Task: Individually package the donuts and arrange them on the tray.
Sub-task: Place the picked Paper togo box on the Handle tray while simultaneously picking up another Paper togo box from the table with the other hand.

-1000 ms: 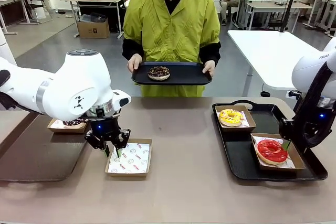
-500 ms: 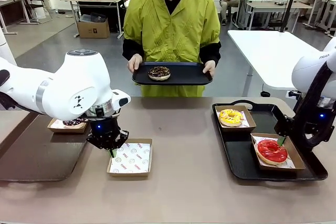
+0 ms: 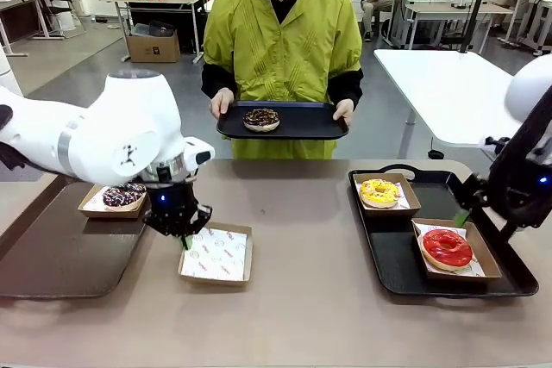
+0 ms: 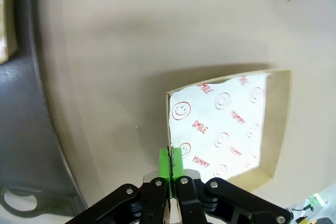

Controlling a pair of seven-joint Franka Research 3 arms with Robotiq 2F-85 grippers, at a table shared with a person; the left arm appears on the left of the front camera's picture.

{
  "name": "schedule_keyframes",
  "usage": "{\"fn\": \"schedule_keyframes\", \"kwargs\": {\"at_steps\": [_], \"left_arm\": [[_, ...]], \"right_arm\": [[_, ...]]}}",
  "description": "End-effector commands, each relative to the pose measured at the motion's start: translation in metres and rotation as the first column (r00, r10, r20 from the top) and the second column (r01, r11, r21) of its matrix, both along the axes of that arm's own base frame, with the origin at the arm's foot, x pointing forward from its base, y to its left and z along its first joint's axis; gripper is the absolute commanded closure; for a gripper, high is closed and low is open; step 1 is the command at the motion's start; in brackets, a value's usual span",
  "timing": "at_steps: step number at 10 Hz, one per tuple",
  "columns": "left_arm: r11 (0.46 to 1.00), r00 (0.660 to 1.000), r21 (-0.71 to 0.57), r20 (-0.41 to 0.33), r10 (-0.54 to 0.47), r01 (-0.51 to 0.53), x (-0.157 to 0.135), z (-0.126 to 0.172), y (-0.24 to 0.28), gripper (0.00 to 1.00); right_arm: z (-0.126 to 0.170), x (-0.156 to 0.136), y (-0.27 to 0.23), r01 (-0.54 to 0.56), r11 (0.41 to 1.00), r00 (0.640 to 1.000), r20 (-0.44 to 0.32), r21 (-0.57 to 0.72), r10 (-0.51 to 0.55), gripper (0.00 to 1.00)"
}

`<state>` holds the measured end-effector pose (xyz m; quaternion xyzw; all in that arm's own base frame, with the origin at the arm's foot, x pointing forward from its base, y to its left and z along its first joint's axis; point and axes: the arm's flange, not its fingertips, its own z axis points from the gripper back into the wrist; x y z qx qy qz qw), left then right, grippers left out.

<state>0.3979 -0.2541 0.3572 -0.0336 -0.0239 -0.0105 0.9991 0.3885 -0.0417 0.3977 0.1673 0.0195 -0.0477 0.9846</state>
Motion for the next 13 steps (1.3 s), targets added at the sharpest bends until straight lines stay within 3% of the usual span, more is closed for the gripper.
{"fn": "schedule_keyframes", "kwargs": {"at_steps": [1,4,7,10,13], "left_arm": [[0.999,0.999,-0.04,0.041,0.003,-0.002,0.005,0.056,0.002,1.0],[0.995,0.993,-0.1,0.117,-0.002,0.014,0.028,0.113,-0.003,1.0],[0.996,0.992,-0.084,0.121,-0.031,0.042,0.056,0.149,-0.018,1.0],[0.998,0.995,-0.037,0.079,-0.056,0.059,0.075,0.149,-0.035,1.0],[0.999,0.998,-0.018,0.034,-0.046,0.046,0.093,0.138,-0.044,1.0]], "right_arm": [[0.037,-0.037,-0.033,-0.057,0.962,0.995,0.095,0.268,0.032,0.0],[0.054,-0.075,-0.108,-0.077,0.824,0.968,0.239,0.561,-0.072,0.0],[0.028,-0.1,-0.171,-0.062,0.727,0.957,0.247,0.684,-0.151,0.0],[0.0,-0.099,-0.212,-0.146,0.713,0.952,0.292,0.686,-0.087,0.0],[-0.017,-0.088,-0.215,-0.137,0.715,0.963,0.262,0.685,-0.067,0.0]]}}
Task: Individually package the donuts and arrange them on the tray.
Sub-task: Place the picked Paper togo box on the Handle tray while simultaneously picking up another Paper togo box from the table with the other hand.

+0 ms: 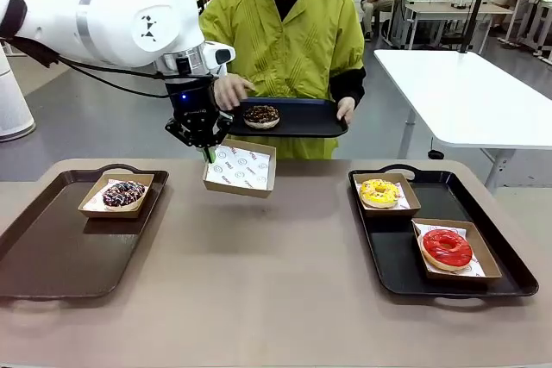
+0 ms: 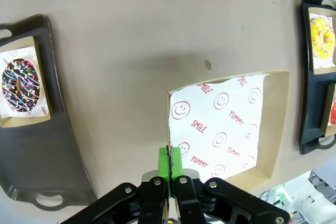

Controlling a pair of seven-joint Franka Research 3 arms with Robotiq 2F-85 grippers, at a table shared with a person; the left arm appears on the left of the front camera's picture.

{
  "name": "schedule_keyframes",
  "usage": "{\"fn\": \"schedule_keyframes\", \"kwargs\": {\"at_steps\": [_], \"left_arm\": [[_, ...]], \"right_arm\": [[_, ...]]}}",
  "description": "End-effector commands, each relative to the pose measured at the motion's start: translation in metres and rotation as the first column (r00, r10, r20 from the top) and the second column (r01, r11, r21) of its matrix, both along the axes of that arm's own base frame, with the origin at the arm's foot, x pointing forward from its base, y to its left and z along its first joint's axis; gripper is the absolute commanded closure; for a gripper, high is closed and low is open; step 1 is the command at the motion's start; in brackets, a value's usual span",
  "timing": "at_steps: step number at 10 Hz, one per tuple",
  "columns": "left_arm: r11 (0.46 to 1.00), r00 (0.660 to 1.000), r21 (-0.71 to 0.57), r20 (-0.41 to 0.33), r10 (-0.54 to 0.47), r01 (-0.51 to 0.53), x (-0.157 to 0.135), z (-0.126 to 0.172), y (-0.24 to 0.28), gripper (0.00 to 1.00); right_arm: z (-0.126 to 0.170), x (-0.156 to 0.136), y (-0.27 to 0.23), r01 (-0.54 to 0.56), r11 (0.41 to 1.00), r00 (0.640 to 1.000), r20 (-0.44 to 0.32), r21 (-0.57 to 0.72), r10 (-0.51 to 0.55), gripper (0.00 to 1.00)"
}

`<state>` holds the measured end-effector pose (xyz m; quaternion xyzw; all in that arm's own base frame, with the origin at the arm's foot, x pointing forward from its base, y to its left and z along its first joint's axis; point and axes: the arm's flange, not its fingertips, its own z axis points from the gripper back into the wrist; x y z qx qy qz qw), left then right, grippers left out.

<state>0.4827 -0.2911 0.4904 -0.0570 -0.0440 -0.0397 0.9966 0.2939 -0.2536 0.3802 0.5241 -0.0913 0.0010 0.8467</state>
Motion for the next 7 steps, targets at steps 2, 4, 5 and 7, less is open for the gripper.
{"fn": "schedule_keyframes", "kwargs": {"at_steps": [2,4,5,7], "left_arm": [[0.996,1.0,0.083,0.004,0.028,-0.028,0.012,0.0,-0.012,1.0],[0.995,1.0,0.094,0.002,0.027,-0.027,0.009,-0.005,-0.014,1.0],[0.999,1.0,0.052,-0.003,0.006,-0.006,0.01,-0.007,-0.005,1.0],[0.999,1.0,0.052,-0.003,0.006,-0.006,0.01,-0.007,-0.005,1.0]], "right_arm": [[0.001,0.012,0.011,-0.025,0.999,1.0,0.016,-0.033,0.026,0.0],[-0.004,0.005,0.001,-0.007,1.0,1.0,-0.01,-0.002,0.007,0.0],[-0.004,0.005,0.001,-0.007,1.0,1.0,-0.01,-0.002,0.007,0.0],[-0.004,0.005,0.001,-0.007,1.0,1.0,-0.01,-0.002,0.007,0.0]]}}
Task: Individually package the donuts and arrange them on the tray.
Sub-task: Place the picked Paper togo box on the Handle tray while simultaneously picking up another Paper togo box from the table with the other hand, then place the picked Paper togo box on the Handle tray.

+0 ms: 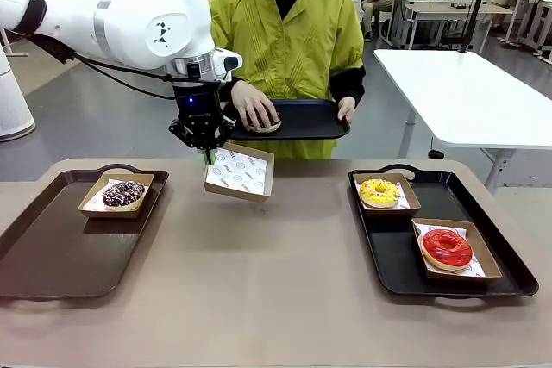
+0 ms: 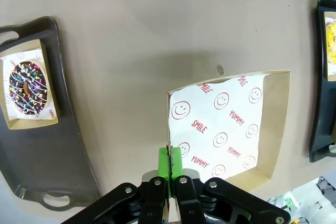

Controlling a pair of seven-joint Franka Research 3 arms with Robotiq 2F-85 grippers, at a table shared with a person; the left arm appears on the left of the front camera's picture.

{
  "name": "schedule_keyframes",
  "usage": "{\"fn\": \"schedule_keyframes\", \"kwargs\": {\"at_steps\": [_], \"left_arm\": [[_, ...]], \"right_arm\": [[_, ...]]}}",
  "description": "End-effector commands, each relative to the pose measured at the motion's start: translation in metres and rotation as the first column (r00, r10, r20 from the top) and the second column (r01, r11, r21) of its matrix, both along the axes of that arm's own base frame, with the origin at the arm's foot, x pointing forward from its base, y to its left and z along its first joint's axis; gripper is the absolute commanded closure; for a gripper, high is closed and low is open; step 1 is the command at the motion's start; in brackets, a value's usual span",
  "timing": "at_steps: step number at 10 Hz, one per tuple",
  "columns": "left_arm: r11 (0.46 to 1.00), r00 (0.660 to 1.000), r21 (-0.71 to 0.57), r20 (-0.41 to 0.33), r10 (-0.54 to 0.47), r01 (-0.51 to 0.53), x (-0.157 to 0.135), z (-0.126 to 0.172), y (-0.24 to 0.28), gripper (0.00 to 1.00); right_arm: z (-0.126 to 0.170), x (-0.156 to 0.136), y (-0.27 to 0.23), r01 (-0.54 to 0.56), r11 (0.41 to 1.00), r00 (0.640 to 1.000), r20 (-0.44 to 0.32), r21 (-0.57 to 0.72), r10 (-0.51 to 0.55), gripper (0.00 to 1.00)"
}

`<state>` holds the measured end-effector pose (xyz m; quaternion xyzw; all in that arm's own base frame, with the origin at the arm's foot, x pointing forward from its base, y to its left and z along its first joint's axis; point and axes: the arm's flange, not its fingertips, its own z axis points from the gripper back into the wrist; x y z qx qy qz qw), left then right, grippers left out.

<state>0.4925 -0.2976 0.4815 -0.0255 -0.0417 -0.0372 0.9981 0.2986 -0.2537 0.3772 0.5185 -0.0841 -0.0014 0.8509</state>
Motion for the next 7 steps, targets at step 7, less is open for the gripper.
{"fn": "schedule_keyframes", "kwargs": {"at_steps": [7], "left_arm": [[1.0,1.0,-0.011,-0.001,-0.001,0.001,-0.0002,0.002,0.0014,1.0]], "right_arm": [[-0.0007,0.0002,0.0008,-0.005,1.0,1.0,0.005,0.011,0.005,0.0]]}}
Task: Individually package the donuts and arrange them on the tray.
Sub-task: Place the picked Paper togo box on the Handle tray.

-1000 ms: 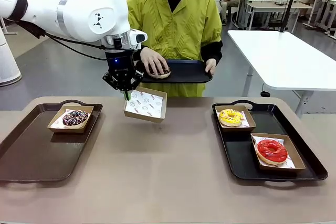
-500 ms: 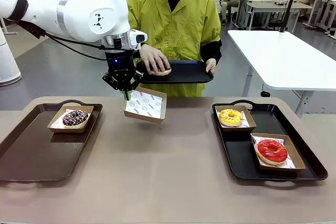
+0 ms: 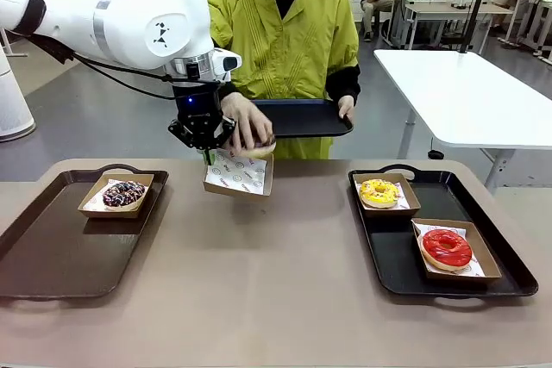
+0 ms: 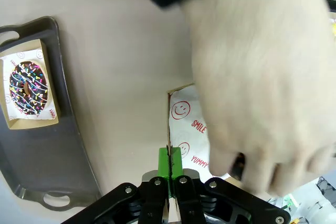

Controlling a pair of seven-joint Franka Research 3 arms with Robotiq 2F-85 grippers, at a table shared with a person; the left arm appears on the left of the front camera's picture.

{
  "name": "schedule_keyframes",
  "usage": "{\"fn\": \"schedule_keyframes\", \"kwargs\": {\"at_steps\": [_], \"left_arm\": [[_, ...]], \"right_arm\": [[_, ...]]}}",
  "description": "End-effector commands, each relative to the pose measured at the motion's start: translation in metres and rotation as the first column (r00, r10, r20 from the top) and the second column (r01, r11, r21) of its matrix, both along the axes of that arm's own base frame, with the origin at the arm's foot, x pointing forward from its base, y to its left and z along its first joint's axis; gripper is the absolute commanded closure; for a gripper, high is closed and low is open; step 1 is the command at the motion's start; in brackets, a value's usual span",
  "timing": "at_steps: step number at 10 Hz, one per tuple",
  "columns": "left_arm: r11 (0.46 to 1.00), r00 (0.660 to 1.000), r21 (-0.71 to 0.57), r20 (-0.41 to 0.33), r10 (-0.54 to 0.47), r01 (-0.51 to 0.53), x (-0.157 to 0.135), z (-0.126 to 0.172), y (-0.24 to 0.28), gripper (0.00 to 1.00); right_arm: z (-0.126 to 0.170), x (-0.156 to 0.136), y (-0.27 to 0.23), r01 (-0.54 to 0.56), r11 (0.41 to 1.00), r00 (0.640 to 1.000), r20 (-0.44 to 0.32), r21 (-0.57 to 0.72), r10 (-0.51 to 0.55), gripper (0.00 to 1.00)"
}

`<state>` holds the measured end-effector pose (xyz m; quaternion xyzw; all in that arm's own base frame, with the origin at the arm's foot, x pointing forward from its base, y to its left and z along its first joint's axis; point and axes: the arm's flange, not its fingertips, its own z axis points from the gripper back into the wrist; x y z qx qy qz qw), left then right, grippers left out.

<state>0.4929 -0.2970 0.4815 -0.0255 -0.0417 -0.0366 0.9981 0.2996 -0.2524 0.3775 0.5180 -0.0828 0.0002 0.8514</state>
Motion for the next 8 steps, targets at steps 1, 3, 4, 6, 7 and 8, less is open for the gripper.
{"fn": "schedule_keyframes", "kwargs": {"at_steps": [1,3,4,6,7,8], "left_arm": [[1.0,1.0,-0.011,0.0,-0.003,0.003,-0.0006,0.002,0.0008,1.0],[1.0,1.0,-0.011,0.0,-0.003,0.003,-0.0006,0.002,0.0008,1.0],[1.0,1.0,-0.011,0.0,-0.003,0.003,-0.0006,0.002,0.0008,1.0],[1.0,1.0,-0.011,0.0,-0.003,0.003,-0.0006,0.002,0.0008,1.0],[1.0,1.0,-0.011,0.0,-0.003,0.003,-0.0006,0.002,0.0008,1.0],[1.0,1.0,-0.011,0.0,-0.003,0.003,-0.0006,0.002,0.0008,1.0]], "right_arm": [[-0.0009,-0.0008,-0.0004,-0.001,1.0,1.0,0.006,0.013,0.001,0.0],[-0.0009,-0.0008,-0.0004,-0.001,1.0,1.0,0.006,0.013,0.001,0.0],[-0.0009,-0.0008,-0.0004,-0.001,1.0,1.0,0.006,0.013,0.001,0.0],[-0.0009,-0.0008,-0.0004,-0.001,1.0,1.0,0.006,0.013,0.001,0.0],[-0.0009,-0.0008,-0.0004,-0.001,1.0,1.0,0.006,0.013,0.001,0.0],[-0.0009,-0.0008,-0.0004,-0.001,1.0,1.0,0.006,0.013,0.001,0.0]]}}
